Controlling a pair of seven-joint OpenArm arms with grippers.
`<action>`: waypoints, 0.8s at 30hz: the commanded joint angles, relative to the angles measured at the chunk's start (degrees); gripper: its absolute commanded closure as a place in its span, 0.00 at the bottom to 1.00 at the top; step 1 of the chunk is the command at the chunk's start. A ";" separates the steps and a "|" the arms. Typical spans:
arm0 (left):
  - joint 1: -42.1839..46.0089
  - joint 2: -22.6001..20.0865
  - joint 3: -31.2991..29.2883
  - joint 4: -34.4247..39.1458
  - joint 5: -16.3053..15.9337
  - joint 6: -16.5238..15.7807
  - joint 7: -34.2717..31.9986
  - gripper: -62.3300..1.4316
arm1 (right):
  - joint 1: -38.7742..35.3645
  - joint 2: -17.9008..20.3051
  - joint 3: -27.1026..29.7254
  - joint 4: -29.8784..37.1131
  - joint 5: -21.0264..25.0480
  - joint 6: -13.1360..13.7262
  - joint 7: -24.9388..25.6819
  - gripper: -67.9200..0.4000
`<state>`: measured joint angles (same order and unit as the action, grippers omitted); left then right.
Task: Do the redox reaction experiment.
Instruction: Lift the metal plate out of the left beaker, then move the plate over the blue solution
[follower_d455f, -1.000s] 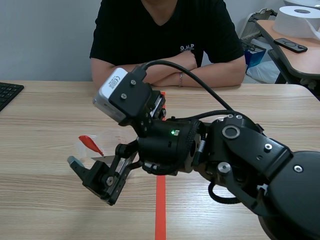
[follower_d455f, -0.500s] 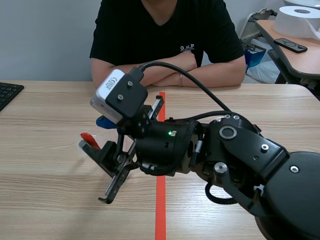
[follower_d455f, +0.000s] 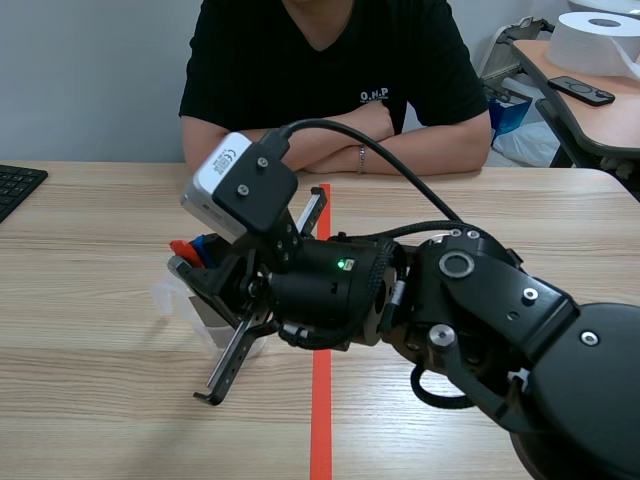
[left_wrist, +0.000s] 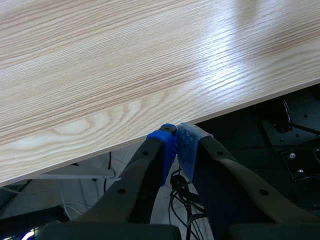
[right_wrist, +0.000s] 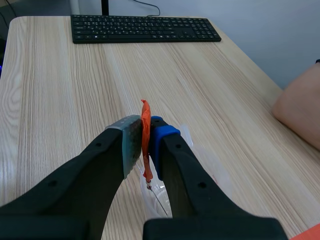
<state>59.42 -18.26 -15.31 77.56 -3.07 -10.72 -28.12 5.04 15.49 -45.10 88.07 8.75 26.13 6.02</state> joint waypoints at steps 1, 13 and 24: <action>0.46 -0.02 -0.15 1.09 -0.35 -0.15 -0.76 0.91 | 0.87 0.09 0.26 3.32 0.46 -0.15 -0.26 0.97; 0.44 0.00 -0.15 1.09 -0.37 -0.13 0.09 0.91 | 0.85 0.09 0.57 18.10 0.90 -0.17 -16.39 0.97; 0.44 0.00 -0.15 1.09 -0.37 -0.13 0.07 0.91 | 0.83 0.26 5.42 28.98 11.47 0.50 -28.52 0.97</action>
<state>59.37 -18.26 -15.31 77.56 -3.07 -10.72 -27.46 5.04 15.73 -40.60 116.14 19.33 26.48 -23.00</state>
